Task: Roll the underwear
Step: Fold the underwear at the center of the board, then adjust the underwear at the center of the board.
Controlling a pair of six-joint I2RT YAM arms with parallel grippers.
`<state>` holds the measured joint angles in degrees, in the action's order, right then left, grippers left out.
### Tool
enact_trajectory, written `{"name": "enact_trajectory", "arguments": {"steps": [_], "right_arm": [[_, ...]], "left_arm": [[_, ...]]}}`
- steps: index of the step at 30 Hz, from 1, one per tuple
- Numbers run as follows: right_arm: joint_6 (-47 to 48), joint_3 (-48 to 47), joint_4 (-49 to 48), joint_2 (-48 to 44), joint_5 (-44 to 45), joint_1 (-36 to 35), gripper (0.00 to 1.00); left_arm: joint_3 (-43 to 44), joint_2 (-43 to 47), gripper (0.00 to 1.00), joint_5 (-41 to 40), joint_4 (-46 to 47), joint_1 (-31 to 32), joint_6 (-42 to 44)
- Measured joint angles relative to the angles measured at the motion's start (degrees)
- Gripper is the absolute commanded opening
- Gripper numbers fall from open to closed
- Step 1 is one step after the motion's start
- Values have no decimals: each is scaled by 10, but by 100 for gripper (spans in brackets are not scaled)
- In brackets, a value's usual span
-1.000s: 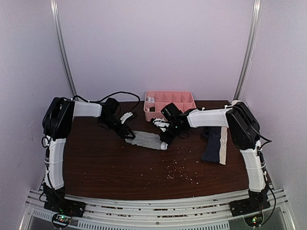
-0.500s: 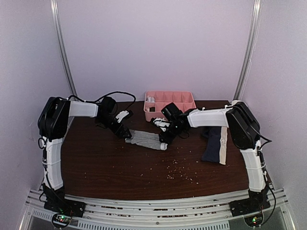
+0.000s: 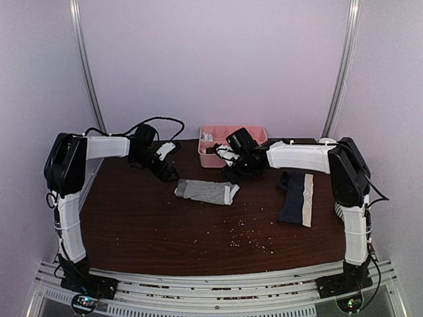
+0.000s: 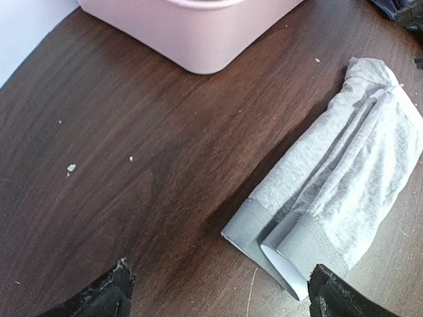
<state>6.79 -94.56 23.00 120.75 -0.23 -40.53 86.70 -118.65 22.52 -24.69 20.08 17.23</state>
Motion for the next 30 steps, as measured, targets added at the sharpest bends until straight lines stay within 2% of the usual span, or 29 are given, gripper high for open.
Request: {"name": "enact_trajectory", "arguments": {"steps": [3,7,11,14,18,30], "right_arm": [[-14,4,-14,-10,24,-2,38],[-25,13,-29,-16,34,-8,23],[-38,42,-52,-20,10,-21,12],[-51,54,-65,-20,-21,-35,8],[-66,55,-88,-20,-53,-45,7],[-73,37,-104,38,-104,-43,6]], "left_arm": [[-7,12,86,8,5,0,5],[-33,41,65,30,8,4,22],[-51,58,49,62,8,19,43],[-52,54,40,78,11,33,52],[-38,27,34,99,11,43,57],[-14,-43,34,92,8,42,58]]}}
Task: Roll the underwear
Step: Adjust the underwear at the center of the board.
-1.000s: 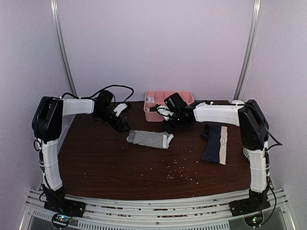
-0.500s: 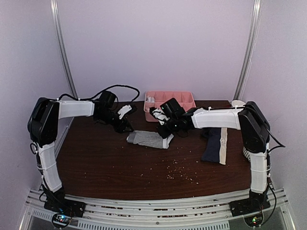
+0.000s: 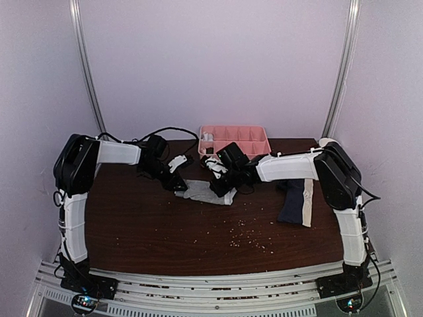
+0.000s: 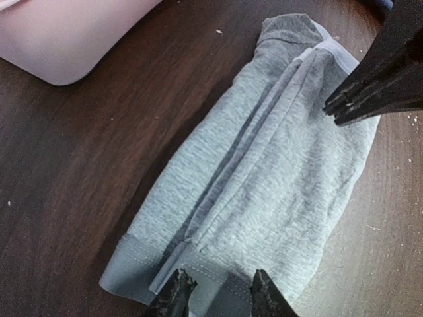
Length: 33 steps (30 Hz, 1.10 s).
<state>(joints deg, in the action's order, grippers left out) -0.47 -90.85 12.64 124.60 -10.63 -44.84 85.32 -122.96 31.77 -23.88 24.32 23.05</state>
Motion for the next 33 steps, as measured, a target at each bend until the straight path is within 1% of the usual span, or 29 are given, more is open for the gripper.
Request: {"name": "enact_trajectory", "arguments": {"steps": [4,9,17,21,26,33], "right_arm": [[-1,-8,2,21,2,3,6],[-4,-17,9,25,14,11,6],[-28,-26,9,37,33,39,7],[-32,-26,8,51,32,48,6],[-36,-31,13,53,35,50,5],[-25,-31,16,53,49,48,3]], "left_arm": [[8,-5,34,-11,3,0,0],[24,-23,35,-24,3,0,0],[53,-42,37,-48,-2,0,0],[81,-61,40,-56,-7,0,1],[97,-69,43,-68,-20,0,3],[116,-75,48,-119,-32,5,5]]}}
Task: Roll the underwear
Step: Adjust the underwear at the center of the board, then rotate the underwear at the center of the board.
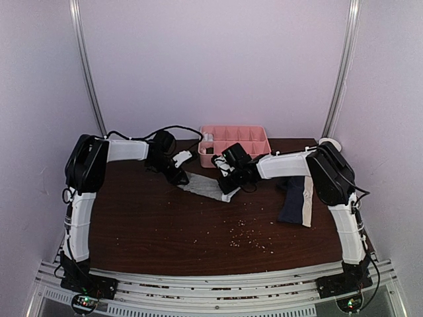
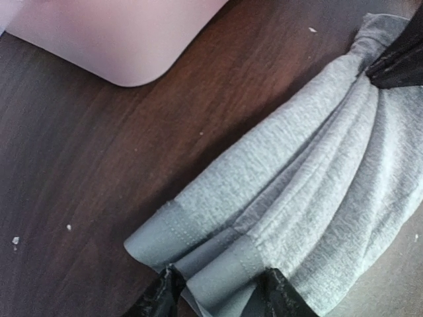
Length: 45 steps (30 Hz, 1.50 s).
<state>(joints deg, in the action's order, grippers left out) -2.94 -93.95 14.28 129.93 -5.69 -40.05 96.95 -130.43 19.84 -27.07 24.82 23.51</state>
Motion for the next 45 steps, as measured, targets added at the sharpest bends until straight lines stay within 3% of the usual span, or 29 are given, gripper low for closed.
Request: {"name": "enact_trajectory", "arguments": {"steps": [3,6,9,18,25,31,37,45], "right_arm": [[3,0,1,0,0,0,3],[7,0,2,0,-1,0,4],[7,0,2,0,-3,-1,11],[-11,23,32,-33,-5,-18,36],[-32,27,58,-87,-2,-23,48],[-40,27,66,-113,42,-20,49],[-53,62,63,-113,24,9,56],[-64,80,56,-99,-41,27,55]], "left_arm": [[4,0,52,-23,1,3,3],[7,0,64,-34,0,5,8],[11,0,76,-40,0,5,10],[37,10,98,-61,-37,0,-1],[43,48,98,-76,-44,-5,-16],[38,77,98,-83,-42,-5,-18],[-62,156,98,-69,-22,-5,-17],[-177,233,98,-46,5,-5,-7]]}}
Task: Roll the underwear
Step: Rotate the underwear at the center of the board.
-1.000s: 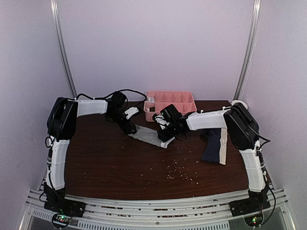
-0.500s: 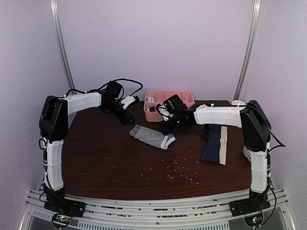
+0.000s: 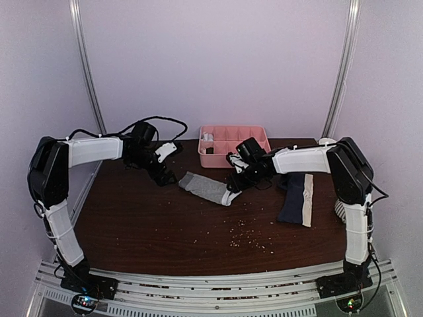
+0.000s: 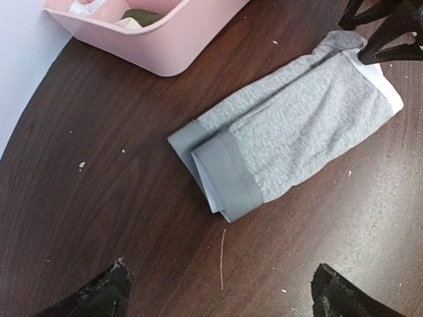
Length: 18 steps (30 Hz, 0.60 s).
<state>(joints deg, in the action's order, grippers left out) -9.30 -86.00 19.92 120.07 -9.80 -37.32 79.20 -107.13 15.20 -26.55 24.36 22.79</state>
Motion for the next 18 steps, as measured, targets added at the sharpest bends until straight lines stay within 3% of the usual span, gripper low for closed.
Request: {"name": "enact_trajectory", "arguments": {"steps": [11,18], "right_arm": [[-19,109,-82,-29,-103,-21,50],[-71,208,-155,-89,-143,-120,51]], "left_arm": [[-63,39,98,25,23,0,25],[-81,61,98,54,31,0,58]]}}
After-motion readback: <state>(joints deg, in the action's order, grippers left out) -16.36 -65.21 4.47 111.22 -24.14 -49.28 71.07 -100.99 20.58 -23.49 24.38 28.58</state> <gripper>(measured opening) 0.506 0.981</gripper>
